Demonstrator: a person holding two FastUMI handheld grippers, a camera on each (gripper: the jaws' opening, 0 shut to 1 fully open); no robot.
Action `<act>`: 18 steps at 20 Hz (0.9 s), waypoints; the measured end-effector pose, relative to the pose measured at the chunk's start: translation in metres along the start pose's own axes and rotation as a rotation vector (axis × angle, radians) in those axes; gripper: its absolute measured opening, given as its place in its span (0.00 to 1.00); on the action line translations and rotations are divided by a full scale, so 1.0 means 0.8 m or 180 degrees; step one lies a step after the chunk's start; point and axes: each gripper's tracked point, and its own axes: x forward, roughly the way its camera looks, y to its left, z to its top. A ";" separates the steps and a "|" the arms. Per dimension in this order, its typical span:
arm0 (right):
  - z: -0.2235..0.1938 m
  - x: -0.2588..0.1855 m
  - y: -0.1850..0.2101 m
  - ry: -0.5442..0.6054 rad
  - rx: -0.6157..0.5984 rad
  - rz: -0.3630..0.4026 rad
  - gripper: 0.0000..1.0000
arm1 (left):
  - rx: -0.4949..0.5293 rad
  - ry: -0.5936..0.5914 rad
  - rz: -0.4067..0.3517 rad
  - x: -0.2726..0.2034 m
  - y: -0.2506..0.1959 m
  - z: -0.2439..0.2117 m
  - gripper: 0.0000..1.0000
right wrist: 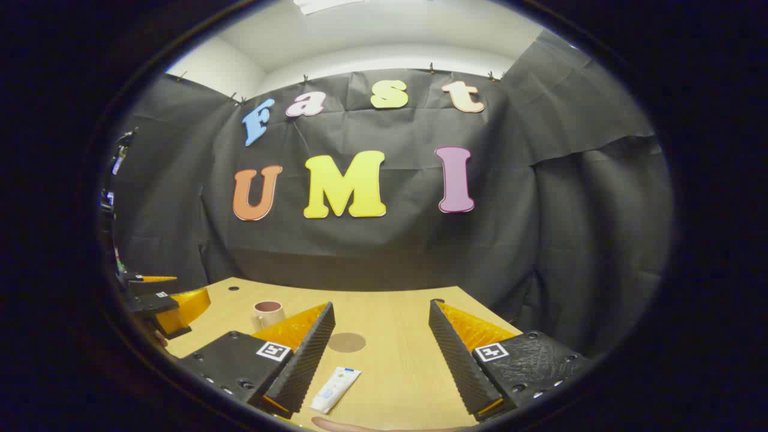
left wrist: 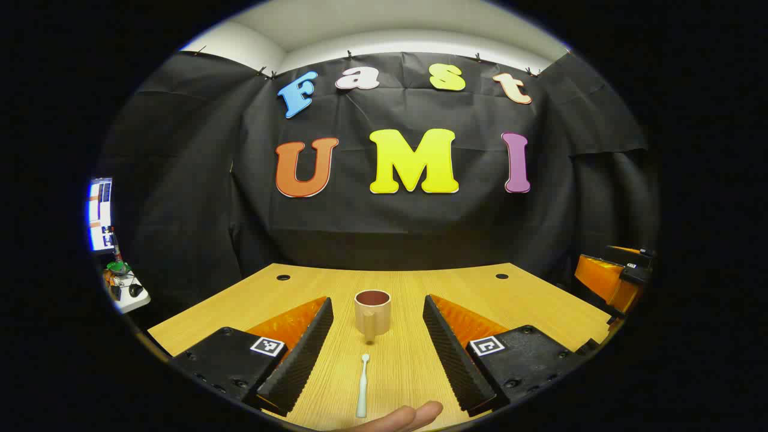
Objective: Put the toothbrush and toothpaste on the desktop into the cup, then pick up the cup and place it on the coaster on the desktop.
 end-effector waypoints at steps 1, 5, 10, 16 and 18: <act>-0.002 0.001 0.000 0.0006 0.0002 -0.0007 0.95 | 0.0017 0.0006 -0.0007 -0.002 -0.001 0.000 0.96; -0.009 0.005 0.007 0.0073 -0.0007 0.0029 0.95 | 0.0049 0.0026 0.0021 -0.008 0.008 0.000 0.96; -0.011 0.004 0.019 0.0089 -0.0049 0.0105 0.97 | 0.0005 0.0063 0.0070 -0.010 0.019 -0.004 0.96; -0.016 0.003 0.025 0.0090 -0.0118 0.0142 0.97 | -0.0050 0.0106 0.0062 -0.012 0.023 -0.012 0.96; -0.022 0.005 0.026 0.0122 -0.0177 0.0118 0.95 | -0.0062 0.0132 0.0061 -0.011 0.024 -0.016 0.96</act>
